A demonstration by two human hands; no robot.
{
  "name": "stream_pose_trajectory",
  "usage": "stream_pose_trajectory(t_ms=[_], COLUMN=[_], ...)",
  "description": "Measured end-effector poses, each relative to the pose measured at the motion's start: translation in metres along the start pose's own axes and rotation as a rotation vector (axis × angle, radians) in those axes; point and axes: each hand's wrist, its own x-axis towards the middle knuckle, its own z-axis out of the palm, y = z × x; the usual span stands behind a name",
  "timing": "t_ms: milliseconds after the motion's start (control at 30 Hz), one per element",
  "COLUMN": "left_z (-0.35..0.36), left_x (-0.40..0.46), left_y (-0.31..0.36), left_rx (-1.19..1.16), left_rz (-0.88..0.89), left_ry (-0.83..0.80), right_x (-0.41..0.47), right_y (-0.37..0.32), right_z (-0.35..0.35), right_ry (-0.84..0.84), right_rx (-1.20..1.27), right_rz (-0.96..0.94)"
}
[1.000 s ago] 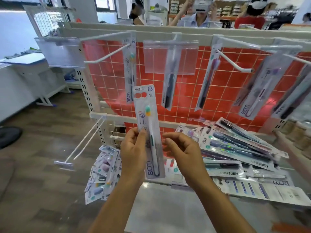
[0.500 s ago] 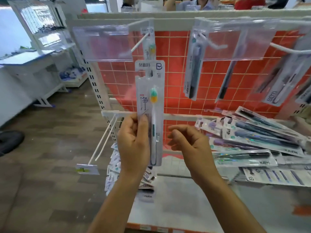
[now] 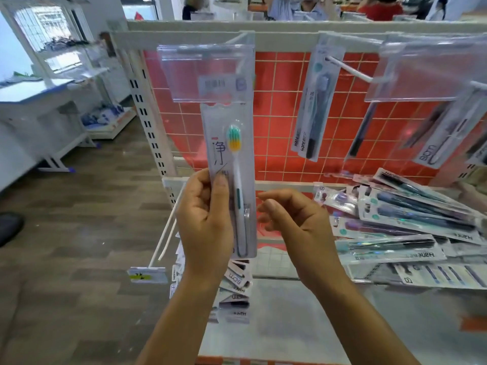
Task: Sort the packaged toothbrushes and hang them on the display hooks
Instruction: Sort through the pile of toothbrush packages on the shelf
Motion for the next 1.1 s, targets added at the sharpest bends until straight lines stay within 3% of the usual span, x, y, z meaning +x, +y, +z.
stream_pose_trajectory(t_ms=[700, 1100], left_z=[0.01, 0.061], left_x=[0.04, 0.124], left_y=[-0.025, -0.064], left_rx=[0.072, 0.08], left_rz=[-0.025, -0.148], left_ry=[-0.04, -0.074], right_x=[0.034, 0.075], right_y=[0.011, 0.039], right_z=[0.008, 0.0], right_ry=[0.068, 0.188], right_rx=[-0.057, -0.172], right_rz=[-0.04, -0.001])
